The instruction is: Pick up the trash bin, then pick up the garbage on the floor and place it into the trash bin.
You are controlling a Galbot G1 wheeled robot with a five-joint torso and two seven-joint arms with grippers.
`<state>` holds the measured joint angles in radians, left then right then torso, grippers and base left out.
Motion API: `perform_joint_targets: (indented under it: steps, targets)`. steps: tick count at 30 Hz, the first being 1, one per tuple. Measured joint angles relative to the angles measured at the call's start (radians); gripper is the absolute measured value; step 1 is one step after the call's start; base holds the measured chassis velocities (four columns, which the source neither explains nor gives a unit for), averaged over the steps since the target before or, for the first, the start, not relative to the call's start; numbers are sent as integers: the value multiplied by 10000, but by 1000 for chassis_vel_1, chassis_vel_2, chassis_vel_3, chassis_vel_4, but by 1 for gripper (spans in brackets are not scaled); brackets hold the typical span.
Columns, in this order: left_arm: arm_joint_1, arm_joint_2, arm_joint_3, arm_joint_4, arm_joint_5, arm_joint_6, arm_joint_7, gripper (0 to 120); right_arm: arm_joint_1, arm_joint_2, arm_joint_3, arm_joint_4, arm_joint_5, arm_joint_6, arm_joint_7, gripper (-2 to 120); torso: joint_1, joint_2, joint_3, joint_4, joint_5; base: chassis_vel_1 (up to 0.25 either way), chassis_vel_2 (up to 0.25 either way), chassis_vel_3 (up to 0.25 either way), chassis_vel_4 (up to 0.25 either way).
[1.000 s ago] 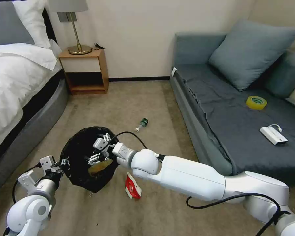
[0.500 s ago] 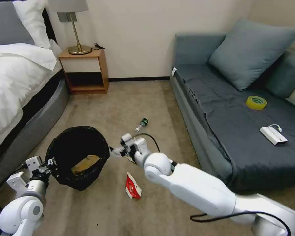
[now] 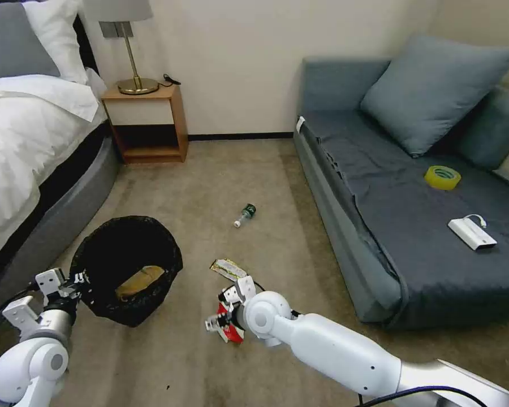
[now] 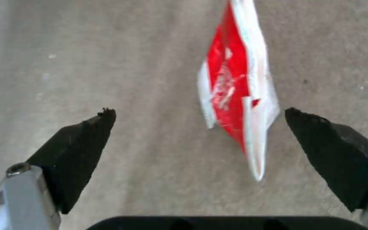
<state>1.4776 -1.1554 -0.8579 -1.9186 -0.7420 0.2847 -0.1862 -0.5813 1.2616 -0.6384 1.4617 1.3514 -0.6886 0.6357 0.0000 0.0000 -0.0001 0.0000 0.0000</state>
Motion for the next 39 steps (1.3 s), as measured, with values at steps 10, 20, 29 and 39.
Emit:
perform_joint_targets:
  steps: [10,20,29,39]
  targets:
    - [65,8,18,60,33,-48,186,4,154,405,-515,-1545,-1307,438,-1031,100,0,0,0,0,-1,0,0,0,0]
    - [84,27,3,177,69,-137,343,4,203,856,-588,-2503,-2461,769,-1516,98,0,0,1,0,-1,0,0,0,0]
    - [52,3,28,298,91,-176,412,4,157,854,-743,-2618,-2899,911,-1685,71,0,0,1,0,-1,0,0,0,0]
    - [42,-12,28,401,102,-200,465,4,68,796,-784,-2709,-3283,1039,-2007,36,0,0,0,0,1,0,0,0,0]
